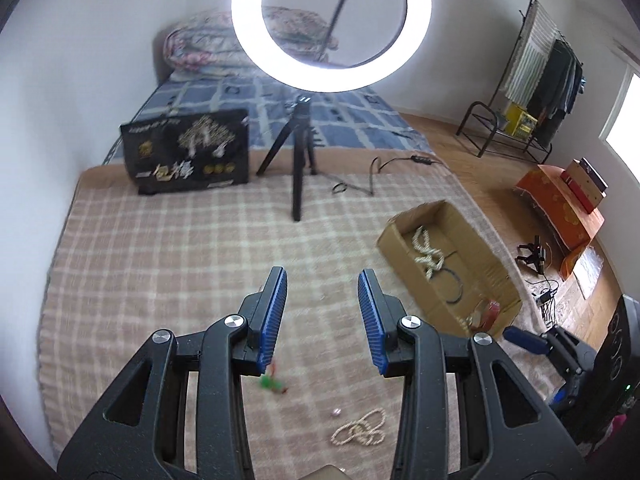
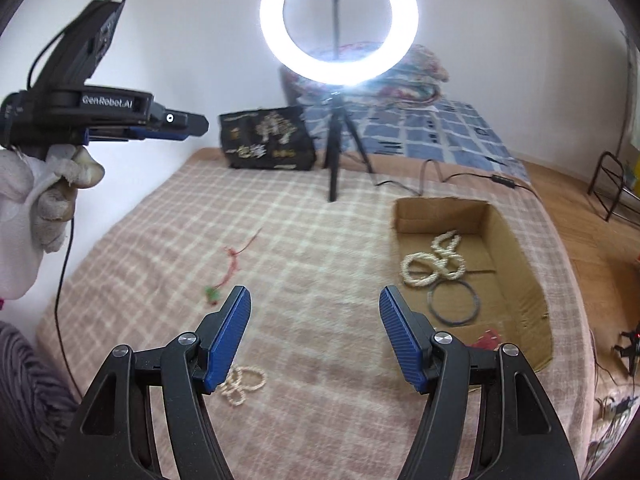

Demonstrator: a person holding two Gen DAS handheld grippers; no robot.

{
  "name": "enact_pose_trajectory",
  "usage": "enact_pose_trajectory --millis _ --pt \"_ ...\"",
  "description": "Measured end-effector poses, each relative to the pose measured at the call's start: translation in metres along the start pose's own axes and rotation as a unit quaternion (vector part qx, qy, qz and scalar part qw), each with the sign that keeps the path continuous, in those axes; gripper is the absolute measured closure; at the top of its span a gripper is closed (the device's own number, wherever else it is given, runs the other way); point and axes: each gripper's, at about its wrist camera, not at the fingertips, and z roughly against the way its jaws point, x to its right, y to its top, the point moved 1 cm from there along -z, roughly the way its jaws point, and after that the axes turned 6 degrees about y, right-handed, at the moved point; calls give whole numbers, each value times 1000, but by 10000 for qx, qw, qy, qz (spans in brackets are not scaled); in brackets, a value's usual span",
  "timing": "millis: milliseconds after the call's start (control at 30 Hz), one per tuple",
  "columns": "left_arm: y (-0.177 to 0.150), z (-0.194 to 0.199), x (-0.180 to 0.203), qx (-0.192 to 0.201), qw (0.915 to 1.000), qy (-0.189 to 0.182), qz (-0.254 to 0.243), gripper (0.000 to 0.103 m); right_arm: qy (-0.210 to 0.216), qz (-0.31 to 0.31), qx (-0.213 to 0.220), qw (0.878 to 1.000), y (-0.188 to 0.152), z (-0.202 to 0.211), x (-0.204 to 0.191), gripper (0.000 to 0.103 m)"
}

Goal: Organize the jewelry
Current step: 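Move the left tool to the red string with green bead while the right tool moves to the pearl strands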

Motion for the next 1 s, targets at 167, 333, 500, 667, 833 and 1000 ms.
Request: enact_pose_trajectory --millis 167,333,500,667,833,1000 --pt "-31 -9 -28 -269 9993 70 256 66 111 430 -181 9989 -13 -7 -20 29" --pt "-64 -22 -44 -575 9973 33 460 66 455 745 -465 9951 -27 -17 -34 27" --pt "-89 -45 -58 -958 9922 45 801 66 785 1005 -779 9888 -41 -33 -47 27" --pt "-104 -61 -63 -1213 9881 55 949 66 1086 1221 -1075 9807 -53 -48 -57 27" --pt "-112 -74 -64 -1417 9830 -91 1166 66 1288 1372 -1458 9712 -70 -67 -63 27" --pt "-116 -89 -62 -1659 9765 -205 1358 66 1237 1523 -1718 9654 -80 -85 -64 27"
